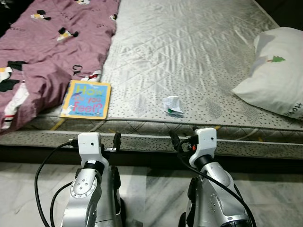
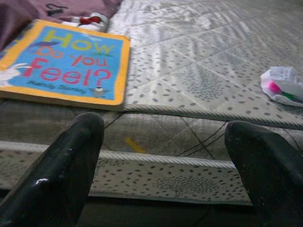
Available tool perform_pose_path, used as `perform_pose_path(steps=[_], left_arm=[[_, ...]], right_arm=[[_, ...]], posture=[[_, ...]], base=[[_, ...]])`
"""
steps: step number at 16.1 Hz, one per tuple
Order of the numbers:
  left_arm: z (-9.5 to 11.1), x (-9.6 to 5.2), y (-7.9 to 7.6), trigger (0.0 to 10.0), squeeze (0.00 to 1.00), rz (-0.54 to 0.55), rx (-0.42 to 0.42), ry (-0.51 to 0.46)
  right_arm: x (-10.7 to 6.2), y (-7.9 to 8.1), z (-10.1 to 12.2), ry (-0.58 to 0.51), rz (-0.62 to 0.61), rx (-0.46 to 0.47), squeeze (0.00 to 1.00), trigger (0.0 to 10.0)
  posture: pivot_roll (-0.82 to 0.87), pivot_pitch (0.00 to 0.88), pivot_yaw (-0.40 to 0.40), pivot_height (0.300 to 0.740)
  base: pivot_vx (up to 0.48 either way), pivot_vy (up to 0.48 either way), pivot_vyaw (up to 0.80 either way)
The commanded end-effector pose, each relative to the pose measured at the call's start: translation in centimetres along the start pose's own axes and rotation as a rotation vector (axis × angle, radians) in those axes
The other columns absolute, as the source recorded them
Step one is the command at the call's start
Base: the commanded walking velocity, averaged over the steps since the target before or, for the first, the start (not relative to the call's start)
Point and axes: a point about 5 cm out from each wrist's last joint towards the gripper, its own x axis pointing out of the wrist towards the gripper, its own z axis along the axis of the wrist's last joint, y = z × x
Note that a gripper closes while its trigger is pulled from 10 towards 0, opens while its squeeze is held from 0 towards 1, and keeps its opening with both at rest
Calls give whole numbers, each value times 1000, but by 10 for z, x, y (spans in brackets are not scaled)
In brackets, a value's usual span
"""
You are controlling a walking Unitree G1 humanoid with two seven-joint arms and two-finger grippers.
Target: Clean up the room
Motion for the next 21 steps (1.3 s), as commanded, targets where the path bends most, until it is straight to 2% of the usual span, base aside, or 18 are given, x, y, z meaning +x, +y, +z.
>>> perform_pose_path(steps=[1,16,21], left_arm=[[-1,-1,-1,10000,0,-3,-2,3],[0,1,-2,10000,0,-3,-8,-4],[1,3,0,10000,0,21,-6,-3]], right_arm=[[-1,0,-3,13,0,-6,0,10000],[3,0,-2,10,8,-20,0,10000],[4,0,-3,10,9,-25,0,10000]], posture=[[-10,190,-22,531],[-15,209,-25,531],[-13,204,-25,531]], base=[[0,0,0],[281,0,0],[0,0,0]])
